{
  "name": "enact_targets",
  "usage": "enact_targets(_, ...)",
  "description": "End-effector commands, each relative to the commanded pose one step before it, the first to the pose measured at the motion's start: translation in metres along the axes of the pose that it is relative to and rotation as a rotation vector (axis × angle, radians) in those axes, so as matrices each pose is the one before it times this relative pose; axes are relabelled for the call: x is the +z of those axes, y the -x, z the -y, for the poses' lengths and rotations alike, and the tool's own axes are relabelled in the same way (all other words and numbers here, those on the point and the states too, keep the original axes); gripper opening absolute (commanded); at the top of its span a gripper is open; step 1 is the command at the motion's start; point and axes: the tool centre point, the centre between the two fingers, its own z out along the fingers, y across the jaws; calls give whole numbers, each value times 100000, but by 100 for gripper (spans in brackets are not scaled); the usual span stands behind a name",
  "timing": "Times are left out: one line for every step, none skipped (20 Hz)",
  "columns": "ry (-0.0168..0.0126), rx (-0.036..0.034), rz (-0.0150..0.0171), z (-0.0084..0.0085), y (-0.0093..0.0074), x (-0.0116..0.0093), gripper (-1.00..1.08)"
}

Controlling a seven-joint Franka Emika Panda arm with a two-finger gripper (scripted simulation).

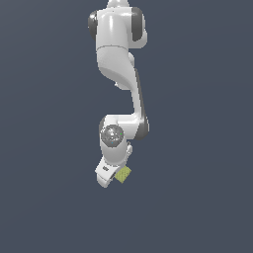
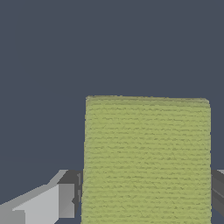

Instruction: Pick up the object and move it to a goal position.

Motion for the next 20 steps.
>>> enact_targets(-94, -68, -12, 65, -57, 65, -100)
enact_targets(0, 0, 0, 0, 0, 0, -100)
enact_targets(0, 0, 0, 0, 0, 0, -100)
enact_targets(71, 67, -2, -51, 54, -57, -100)
enact_targets(0, 0, 0, 21, -16, -13, -100)
enact_targets(0, 0, 0, 63, -47, -38, -100)
enact_targets(0, 0, 0, 105, -79, -63, -100)
enact_targets(0, 0, 0, 148, -111, -89, -100)
enact_targets(0, 0, 0, 193, -144, -116, -100)
enact_targets(0, 0, 0, 239, -179, -144, -100)
enact_targets(0, 0, 0, 287, -215, -173, -100)
enact_targets(0, 0, 0, 339, -254, -205, -100)
enact_targets(0, 0, 0, 394, -296, -238, -100)
enact_targets(0, 0, 0, 454, -341, -274, -100)
enact_targets(0, 0, 0, 518, -390, -314, -100)
enact_targets(0, 0, 0, 586, -442, -355, -100)
enact_targets(0, 0, 0, 656, -496, -398, -100)
enact_targets(0, 0, 0, 725, -550, -441, -100)
enact_targets(12, -66, 71, 820, -643, -462, -100)
enact_targets(0, 0, 0, 860, -657, -525, -100)
